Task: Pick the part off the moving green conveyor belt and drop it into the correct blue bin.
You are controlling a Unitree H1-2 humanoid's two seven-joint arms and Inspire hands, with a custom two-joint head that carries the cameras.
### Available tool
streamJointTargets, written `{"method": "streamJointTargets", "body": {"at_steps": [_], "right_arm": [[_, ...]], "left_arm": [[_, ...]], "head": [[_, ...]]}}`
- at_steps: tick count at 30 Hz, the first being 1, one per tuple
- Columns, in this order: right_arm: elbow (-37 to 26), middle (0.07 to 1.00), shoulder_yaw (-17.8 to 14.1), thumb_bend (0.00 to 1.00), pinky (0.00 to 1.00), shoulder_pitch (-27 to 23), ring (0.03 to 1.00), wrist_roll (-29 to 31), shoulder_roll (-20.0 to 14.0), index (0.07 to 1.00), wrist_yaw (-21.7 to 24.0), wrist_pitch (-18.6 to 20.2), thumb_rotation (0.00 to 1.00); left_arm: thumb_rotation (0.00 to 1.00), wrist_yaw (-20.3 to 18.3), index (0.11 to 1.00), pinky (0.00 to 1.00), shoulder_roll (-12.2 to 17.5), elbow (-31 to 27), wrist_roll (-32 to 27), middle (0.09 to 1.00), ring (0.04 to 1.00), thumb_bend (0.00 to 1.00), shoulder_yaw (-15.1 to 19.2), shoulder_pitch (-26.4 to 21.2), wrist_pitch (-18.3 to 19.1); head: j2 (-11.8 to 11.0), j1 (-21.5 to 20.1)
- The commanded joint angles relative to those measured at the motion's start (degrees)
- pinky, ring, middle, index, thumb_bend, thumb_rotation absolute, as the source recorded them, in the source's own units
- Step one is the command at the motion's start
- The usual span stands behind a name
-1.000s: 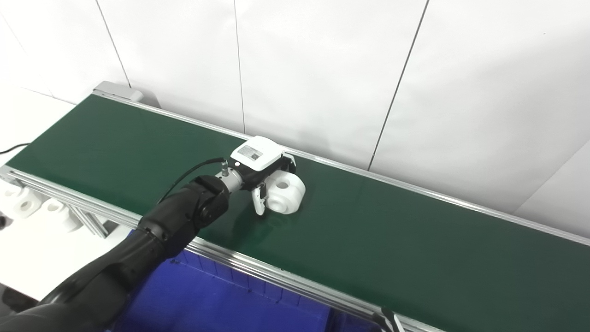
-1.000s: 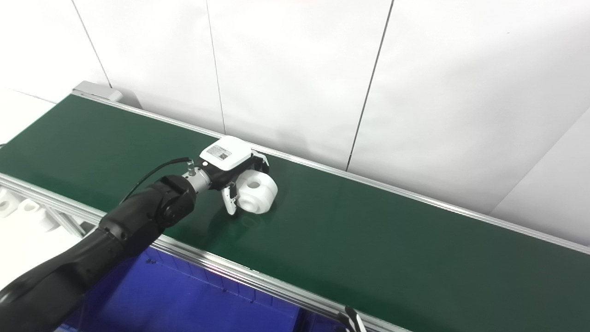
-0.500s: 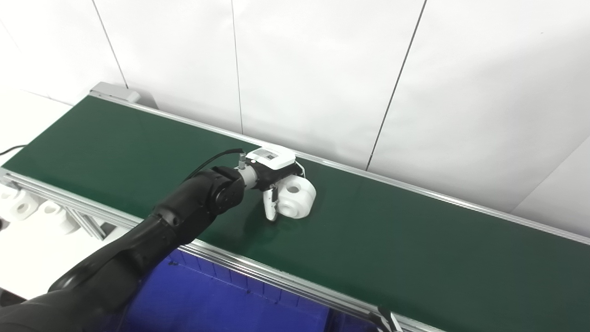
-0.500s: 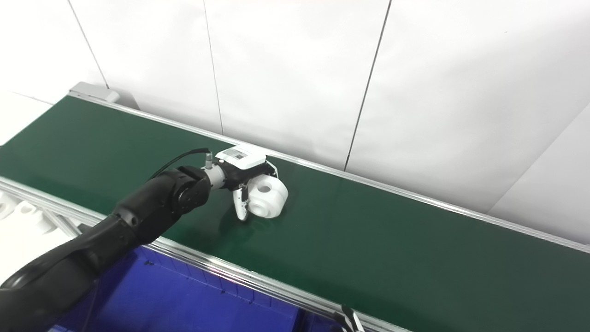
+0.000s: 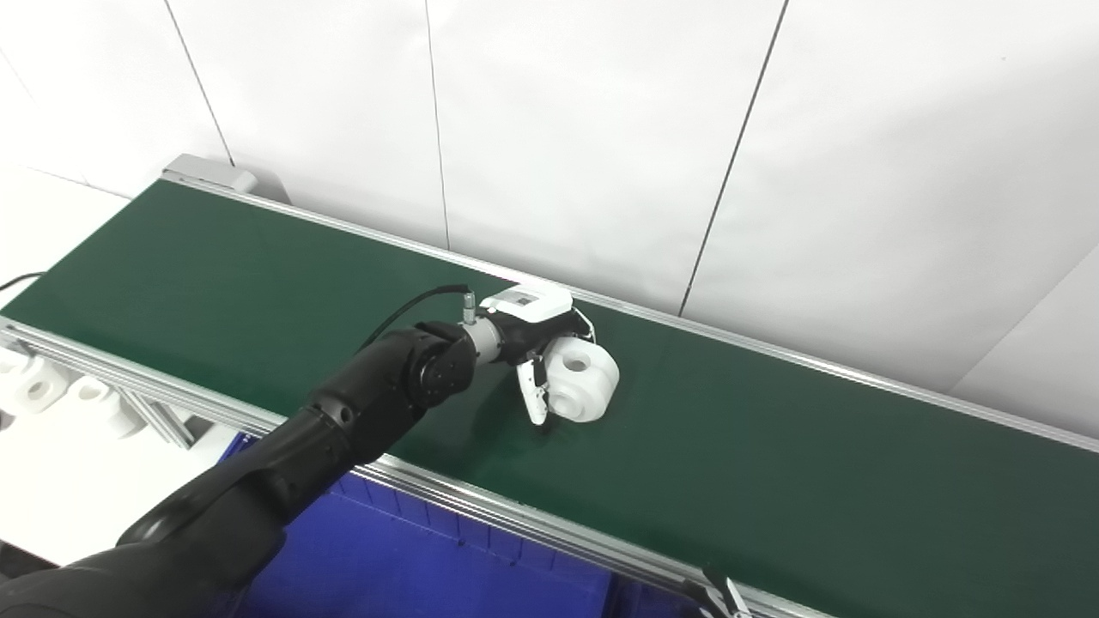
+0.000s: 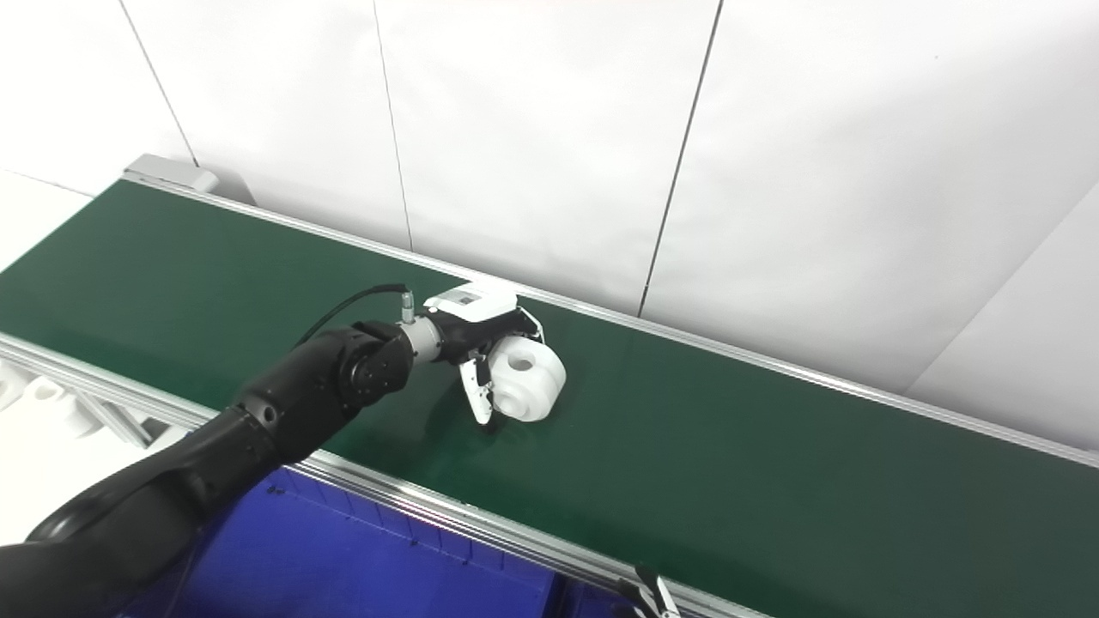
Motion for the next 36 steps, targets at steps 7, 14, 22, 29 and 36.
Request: {"method": "streamJointTargets", "body": {"at_steps": [7, 14, 22, 29, 36], "right_arm": [[-1.75, 0.832, -0.63, 0.82, 0.67, 0.68, 0.763, -0.27, 0.60, 0.915, 1.21, -2.99, 1.00], [-3.65, 0.838, -1.93, 0.83, 0.69, 1.84, 0.767, 0.82, 0.73, 0.927, 3.13, -2.97, 0.99], [-7.47, 0.850, -5.19, 0.81, 0.72, 3.43, 0.783, 2.44, 0.65, 0.943, 7.37, -2.99, 1.00], [-10.49, 0.845, -9.35, 0.78, 0.73, 4.48, 0.785, 5.26, -0.31, 0.942, 12.69, -2.90, 0.98], [-14.12, 0.819, -14.26, 0.82, 0.72, 5.21, 0.764, 8.58, -0.83, 0.914, 17.94, -0.39, 0.92]], "left_arm": [[0.00, -2.67, 0.488, 0.24, 2.32, -3.58, 0.39, 0.473, 0.299, 0.52, -0.59, 2.17, 1.30], [0.00, -4.80, 0.490, 0.23, 7.05, -17.63, -3.35, 0.467, 0.292, 0.52, 4.17, 6.57, 1.27], [0.00, -8.50, 0.506, 0.32, 11.20, -41.27, -9.71, 0.463, 0.383, 0.52, 13.05, 18.10, 4.52], [0.00, -11.46, 0.514, 0.28, 11.71, -53.66, -11.59, 0.443, 0.348, 0.52, 17.52, 25.95, 8.68], [0.00, -14.36, 0.487, 0.19, 10.30, -62.22, -9.20, 0.467, 0.248, 0.52, 18.46, 32.50, 12.20]], "head": [[0.69, 0.26], [3.31, 2.16], [8.59, 5.71], [11.73, 9.27], [16.04, 15.28]]}}
